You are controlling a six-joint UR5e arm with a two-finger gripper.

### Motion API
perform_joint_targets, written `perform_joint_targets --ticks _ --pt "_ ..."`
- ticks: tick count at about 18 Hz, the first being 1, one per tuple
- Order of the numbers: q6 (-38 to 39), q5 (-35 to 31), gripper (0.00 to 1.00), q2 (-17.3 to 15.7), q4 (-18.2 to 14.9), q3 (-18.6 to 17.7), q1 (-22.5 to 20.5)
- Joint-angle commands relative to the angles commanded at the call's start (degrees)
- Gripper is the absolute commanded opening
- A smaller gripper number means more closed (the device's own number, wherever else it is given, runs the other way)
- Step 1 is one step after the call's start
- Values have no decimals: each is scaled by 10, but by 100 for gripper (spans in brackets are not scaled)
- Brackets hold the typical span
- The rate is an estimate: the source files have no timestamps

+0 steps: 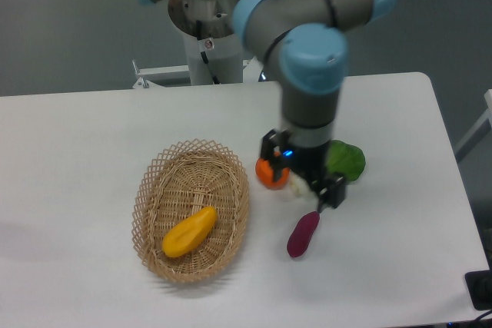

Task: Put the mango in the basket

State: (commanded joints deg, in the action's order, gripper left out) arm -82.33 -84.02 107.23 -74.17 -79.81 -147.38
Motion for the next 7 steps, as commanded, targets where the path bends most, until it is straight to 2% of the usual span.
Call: perform_joint_targets --ticks 2,7 --pt "-34 0 100 -6 -15 -1 -15" --pt "-76 0 100 -11 -25 -1 -40"
